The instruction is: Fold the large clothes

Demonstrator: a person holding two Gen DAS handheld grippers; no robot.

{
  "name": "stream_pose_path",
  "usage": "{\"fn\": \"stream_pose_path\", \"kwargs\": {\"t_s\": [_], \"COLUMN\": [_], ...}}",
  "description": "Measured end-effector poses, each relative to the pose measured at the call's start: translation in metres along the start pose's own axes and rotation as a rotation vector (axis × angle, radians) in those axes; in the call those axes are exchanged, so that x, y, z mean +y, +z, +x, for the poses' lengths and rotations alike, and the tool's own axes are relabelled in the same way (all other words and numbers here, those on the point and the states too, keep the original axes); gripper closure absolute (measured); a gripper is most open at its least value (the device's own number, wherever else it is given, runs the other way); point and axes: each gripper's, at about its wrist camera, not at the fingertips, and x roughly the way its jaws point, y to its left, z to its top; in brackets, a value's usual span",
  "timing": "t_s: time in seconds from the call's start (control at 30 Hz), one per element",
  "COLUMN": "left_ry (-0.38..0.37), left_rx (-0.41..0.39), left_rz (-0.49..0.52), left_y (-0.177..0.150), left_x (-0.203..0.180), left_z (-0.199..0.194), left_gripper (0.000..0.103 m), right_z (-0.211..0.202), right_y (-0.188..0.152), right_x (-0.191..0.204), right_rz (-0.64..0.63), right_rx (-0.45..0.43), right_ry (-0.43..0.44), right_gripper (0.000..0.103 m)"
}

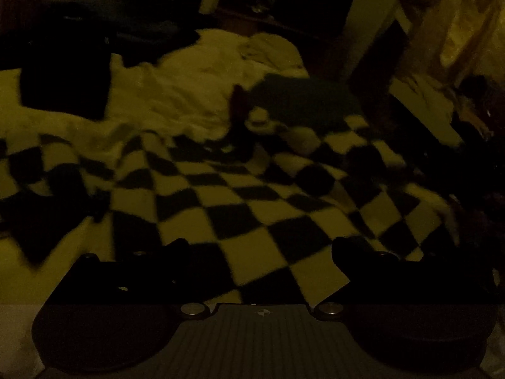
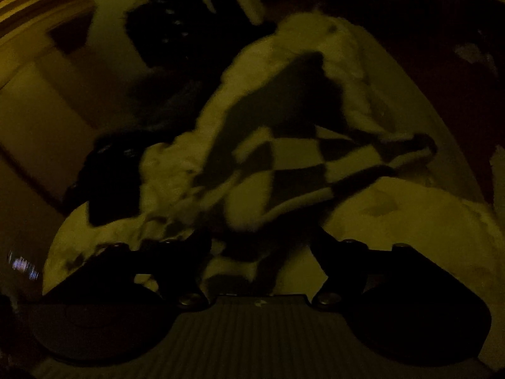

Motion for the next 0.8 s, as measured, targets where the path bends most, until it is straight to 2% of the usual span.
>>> {"fn": "stream_pose_path", "kwargs": {"t_s": [0.07, 0.13, 0.23, 0.33, 0.37, 0.4, 0.53, 0.6, 0.7, 0.73, 0.8], "left_ry": [-0.003, -0.001, -0.011, 0.001, 0.0, -0.003, -0.011, -0.009, -0.007, -0.006, -0.009], "left_rx": [0.037, 0.077, 0.112, 0.104, 0.107, 0.111, 0.125, 0.128, 0.13, 0.13, 0.127], "left_rz": [0.025, 0.023, 0.017, 0.041, 0.039, 0.032, 0.017, 0.02, 0.023, 0.024, 0.02], "left_y": [-0.004, -0.01, -0.017, -0.017, -0.016, -0.016, -0.015, -0.015, -0.015, -0.015, -0.015], "left_x": [-0.007, -0.01, -0.014, -0.016, -0.015, -0.014, -0.011, -0.012, -0.014, -0.013, -0.013], "left_z": [0.015, 0.032, 0.047, 0.049, 0.05, 0.051, 0.054, 0.055, 0.056, 0.056, 0.055], "left_gripper": [0.0, 0.0, 0.0, 0.0, 0.0, 0.0, 0.0, 0.0, 0.0, 0.0, 0.0], "right_z": [0.015, 0.026, 0.049, 0.062, 0.063, 0.063, 0.044, 0.028, -0.002, -0.011, -0.017], "right_y": [0.004, 0.01, 0.017, 0.019, 0.02, 0.022, 0.037, 0.051, 0.082, 0.094, 0.115], "right_x": [-0.015, -0.029, -0.046, -0.051, -0.05, -0.05, -0.035, -0.026, -0.009, -0.008, -0.016], "right_rz": [0.074, 0.151, 0.245, 0.264, 0.263, 0.254, 0.199, 0.17, 0.097, 0.104, 0.152], "right_rx": [-0.031, -0.079, -0.089, -0.133, -0.133, -0.125, -0.133, -0.164, -0.274, -0.324, -0.37], "right_ry": [0.052, 0.091, 0.13, 0.163, 0.176, 0.193, 0.252, 0.301, 0.332, 0.339, 0.345], "right_gripper": [0.046, 0.046, 0.049, 0.072, 0.088, 0.093, 0.094, 0.096, 0.096, 0.096, 0.096]}}
